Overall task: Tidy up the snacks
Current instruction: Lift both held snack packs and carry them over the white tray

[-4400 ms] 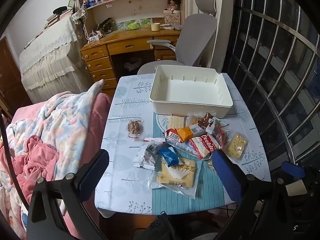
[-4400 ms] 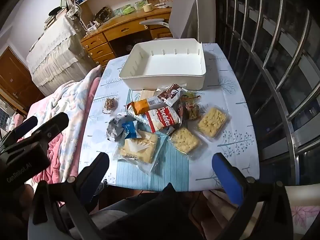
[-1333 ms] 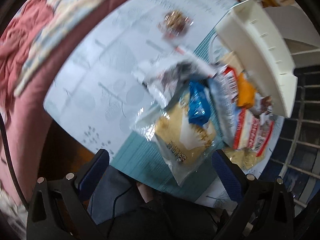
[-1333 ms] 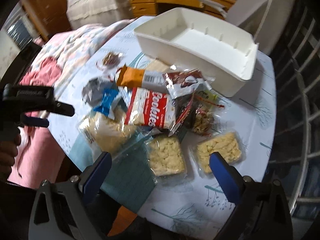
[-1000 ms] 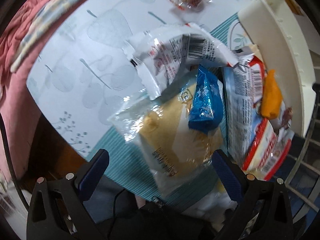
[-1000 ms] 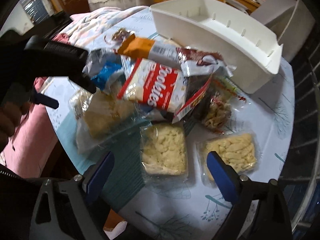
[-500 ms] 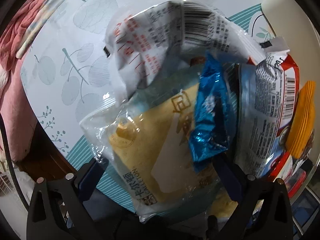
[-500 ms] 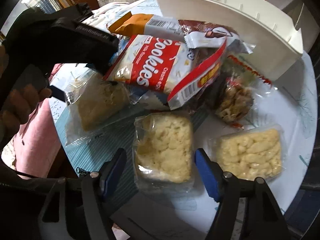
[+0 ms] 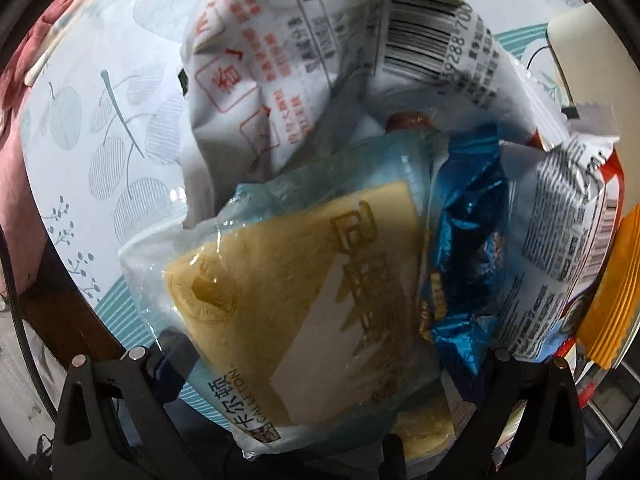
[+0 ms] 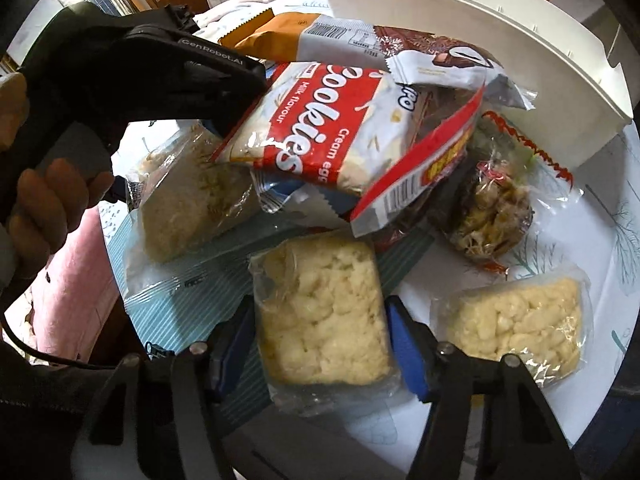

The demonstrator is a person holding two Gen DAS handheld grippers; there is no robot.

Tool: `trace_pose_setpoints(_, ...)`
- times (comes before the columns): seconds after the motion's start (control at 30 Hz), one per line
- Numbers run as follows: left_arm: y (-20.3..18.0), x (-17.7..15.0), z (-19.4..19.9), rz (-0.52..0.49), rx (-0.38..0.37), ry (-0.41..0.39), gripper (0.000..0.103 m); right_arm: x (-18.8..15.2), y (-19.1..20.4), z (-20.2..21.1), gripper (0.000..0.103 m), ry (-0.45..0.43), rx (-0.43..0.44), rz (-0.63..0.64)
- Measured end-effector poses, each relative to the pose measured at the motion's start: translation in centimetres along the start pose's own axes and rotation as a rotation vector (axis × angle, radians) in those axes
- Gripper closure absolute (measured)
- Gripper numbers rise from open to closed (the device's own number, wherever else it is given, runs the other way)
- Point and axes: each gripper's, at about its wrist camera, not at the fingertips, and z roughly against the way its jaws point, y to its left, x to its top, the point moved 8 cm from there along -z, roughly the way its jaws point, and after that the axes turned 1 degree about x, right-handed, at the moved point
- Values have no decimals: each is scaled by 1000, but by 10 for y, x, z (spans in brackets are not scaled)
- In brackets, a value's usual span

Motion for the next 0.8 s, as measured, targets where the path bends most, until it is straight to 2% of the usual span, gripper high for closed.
trace_pose_setpoints(0.17, -2, 5, 0, -7, -10, 2, 1, -4, 12, -3, 43, 14, -42, 7)
trace_pose_setpoints(0.33, 5, 6, 3, -3, -45, 3, 10, 2, 26, -8, 43, 26, -80, -81)
trace_pose_setpoints(0.43, 11, 5, 1, -10, -68, 37, 14, 2, 29, -7, 43, 55, -97, -129)
trace_pose_setpoints(0.53, 19, 5, -4, -32, -68, 84, 17, -1, 36, -7, 43, 92, -111, -203)
trace_pose_setpoints(0.67, 18, 14, -11, -83, -58, 134, 28, -7, 46, -7, 43, 129, -119, -350)
trace_pose_setpoints(0.8, 18, 26, -4, -154, -42, 177, 34, -10, 57, -4, 43, 136, -132, -500)
